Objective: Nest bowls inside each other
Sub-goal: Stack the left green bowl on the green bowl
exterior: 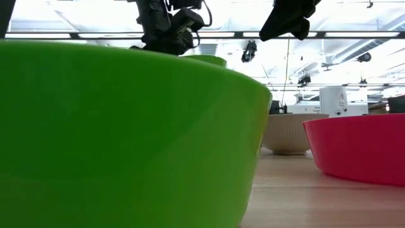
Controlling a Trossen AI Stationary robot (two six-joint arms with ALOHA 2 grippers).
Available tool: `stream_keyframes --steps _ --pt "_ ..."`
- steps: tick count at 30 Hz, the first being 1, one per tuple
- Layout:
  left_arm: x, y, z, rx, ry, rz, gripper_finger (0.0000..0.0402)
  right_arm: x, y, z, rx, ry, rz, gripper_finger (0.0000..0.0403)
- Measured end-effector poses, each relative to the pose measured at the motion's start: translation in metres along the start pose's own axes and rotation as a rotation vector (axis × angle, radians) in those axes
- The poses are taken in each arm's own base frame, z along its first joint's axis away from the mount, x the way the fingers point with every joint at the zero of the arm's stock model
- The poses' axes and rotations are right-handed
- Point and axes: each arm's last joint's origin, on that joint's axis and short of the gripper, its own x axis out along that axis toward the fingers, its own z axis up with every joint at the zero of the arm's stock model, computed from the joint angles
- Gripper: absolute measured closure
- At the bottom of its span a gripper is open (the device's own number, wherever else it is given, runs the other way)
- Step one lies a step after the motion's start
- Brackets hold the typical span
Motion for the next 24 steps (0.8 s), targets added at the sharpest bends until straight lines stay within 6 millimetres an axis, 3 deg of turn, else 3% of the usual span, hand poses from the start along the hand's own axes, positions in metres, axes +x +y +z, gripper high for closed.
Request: stream_keyframes --steps 16,24 --pt "0.004 0.003 -0.001 -0.035 0.008 0.015 0.0396 0.0 0.0 0.001 0.018 -0.01 0.005 0.0339" --pt "0.003 0.004 0.0 -0.04 -0.011 0.032 0.0395 0.004 0.008 0.014 0.341 -0.123 0.093 0.0339"
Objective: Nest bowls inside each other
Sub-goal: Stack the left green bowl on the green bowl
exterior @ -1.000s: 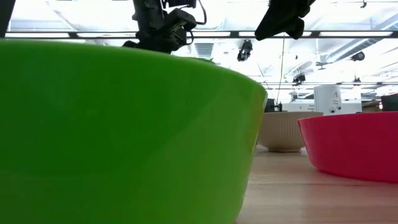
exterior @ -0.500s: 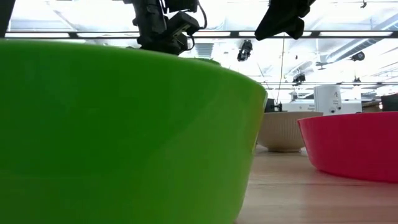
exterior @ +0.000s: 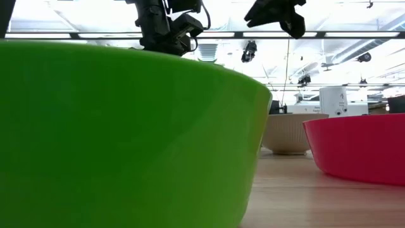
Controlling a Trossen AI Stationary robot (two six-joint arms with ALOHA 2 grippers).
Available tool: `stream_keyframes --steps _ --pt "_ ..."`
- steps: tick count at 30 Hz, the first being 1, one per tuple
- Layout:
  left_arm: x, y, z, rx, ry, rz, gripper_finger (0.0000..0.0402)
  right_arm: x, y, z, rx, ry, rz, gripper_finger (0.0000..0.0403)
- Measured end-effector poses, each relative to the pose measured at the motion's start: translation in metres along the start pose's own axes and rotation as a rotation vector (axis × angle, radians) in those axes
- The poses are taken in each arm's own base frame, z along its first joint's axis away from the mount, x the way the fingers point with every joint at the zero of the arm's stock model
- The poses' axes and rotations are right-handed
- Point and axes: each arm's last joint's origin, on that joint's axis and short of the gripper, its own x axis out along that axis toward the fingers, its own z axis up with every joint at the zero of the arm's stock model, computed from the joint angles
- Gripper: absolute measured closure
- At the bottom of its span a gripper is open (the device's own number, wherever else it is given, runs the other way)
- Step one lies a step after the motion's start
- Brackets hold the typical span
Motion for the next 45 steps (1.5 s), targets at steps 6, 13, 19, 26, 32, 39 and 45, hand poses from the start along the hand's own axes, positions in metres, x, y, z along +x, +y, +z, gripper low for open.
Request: stream_keyframes --steps 6,13,19,26,32,39,45 --pt "0.0 0.002 0.002 -0.007 -0.004 0.004 0.0395 0.026 0.002 -0.016 0.053 0.135 0.002 0.0339" --pt "-0.001 0.002 0.002 -0.008 -0.003 0.005 0.0392 0.059 0.008 -0.029 0.046 0.234 -0.024 0.0339" --pt "-0.004 0.003 0.002 -0.009 0.0 0.017 0.0391 0.064 0.027 -0.01 0.014 0.232 -0.024 0.0339" --pt "-0.017 0.0 0.006 -0.003 -0.065 0.06 0.039 0.053 0.039 0.016 -0.006 0.236 -0.255 0.0339" --pt "-0.02 0.001 0.007 -0.006 -0.091 0.088 0.039 0.055 0.048 0.024 0.061 0.221 -0.252 0.0339" --pt "-0.02 0.002 0.007 -0.002 -0.084 0.099 0.039 0.047 0.048 0.027 0.1 0.185 -0.252 0.0339" --pt "-0.02 0.002 0.007 0.006 -0.083 0.1 0.039 0.017 0.051 0.037 0.149 0.038 -0.262 0.0339"
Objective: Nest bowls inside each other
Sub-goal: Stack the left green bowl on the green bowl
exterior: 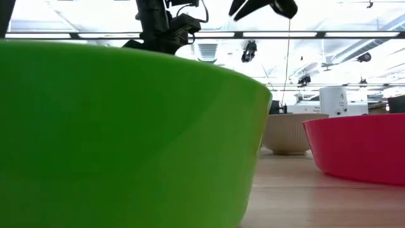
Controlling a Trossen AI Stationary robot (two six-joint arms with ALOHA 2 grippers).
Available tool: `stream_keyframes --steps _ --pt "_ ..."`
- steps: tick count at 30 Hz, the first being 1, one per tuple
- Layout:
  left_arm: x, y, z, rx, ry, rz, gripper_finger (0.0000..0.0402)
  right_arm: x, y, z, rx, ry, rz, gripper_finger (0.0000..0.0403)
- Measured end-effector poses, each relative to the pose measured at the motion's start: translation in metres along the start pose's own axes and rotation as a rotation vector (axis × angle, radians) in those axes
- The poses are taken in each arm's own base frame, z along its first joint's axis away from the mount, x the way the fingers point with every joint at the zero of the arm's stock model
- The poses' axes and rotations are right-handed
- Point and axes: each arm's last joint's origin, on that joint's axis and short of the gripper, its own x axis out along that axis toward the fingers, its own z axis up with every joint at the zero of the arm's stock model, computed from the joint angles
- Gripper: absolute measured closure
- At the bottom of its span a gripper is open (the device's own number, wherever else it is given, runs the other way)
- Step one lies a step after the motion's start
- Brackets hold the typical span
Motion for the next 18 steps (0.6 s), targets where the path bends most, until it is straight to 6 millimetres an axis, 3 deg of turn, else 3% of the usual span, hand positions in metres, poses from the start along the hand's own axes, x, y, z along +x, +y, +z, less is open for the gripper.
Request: stream_keyframes --steps 7,18 --pt "0.0 0.001 0.001 -0.006 -0.003 0.003 0.039 -0.008 -0.001 -0.001 0.003 0.064 0.057 0.0339" --pt "-0.009 -0.002 0.006 -0.017 -0.031 -0.018 0.039 0.021 0.006 -0.021 -0.03 0.155 -0.015 0.0339"
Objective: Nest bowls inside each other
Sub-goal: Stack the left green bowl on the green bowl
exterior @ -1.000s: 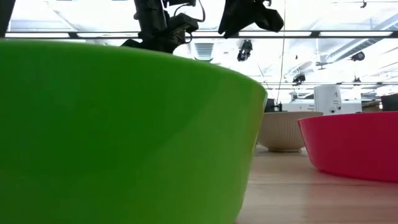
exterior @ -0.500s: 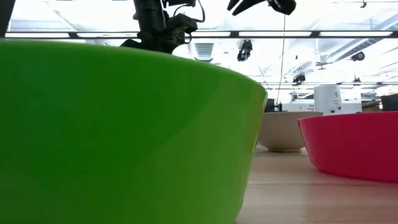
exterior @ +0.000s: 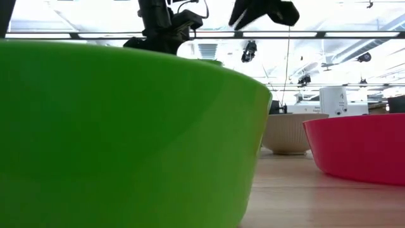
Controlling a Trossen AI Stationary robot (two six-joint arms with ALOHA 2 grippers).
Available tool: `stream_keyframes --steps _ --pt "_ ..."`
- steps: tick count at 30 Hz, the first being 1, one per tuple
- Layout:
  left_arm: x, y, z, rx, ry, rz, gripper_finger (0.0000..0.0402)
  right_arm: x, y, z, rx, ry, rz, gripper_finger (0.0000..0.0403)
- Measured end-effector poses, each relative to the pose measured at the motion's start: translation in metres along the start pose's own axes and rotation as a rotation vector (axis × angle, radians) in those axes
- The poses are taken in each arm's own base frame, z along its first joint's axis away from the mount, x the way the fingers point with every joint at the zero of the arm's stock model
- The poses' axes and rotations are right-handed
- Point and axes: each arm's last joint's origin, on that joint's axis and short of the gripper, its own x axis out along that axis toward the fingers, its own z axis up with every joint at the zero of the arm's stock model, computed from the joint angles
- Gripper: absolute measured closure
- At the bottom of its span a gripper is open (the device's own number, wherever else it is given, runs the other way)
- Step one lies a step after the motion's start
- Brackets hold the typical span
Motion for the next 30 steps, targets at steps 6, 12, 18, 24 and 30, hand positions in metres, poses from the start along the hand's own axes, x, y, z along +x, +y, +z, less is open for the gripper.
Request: stream_keyframes --steps 6,12,18,24,30 --pt "-0.005 -0.002 0.003 -0.004 -0.027 -0.002 0.039 0.012 0.001 -0.005 0.011 0.012 -0.042 0.0339" --pt "-0.005 -0.001 0.003 -0.006 -0.032 0.0 0.039 0.014 0.001 -0.005 0.031 -0.006 -0.059 0.0339" --pt "-0.005 -0.002 0.003 -0.011 -0.033 0.0 0.039 0.019 0.002 -0.005 0.053 -0.035 -0.078 0.0339" --pt "-0.005 -0.002 0.003 -0.012 -0.037 -0.005 0.039 0.023 0.003 -0.006 0.056 -0.031 -0.086 0.0339" --pt "-0.005 -0.003 0.004 -0.014 -0.047 -0.018 0.039 0.03 0.006 -0.007 0.063 -0.036 -0.079 0.0339"
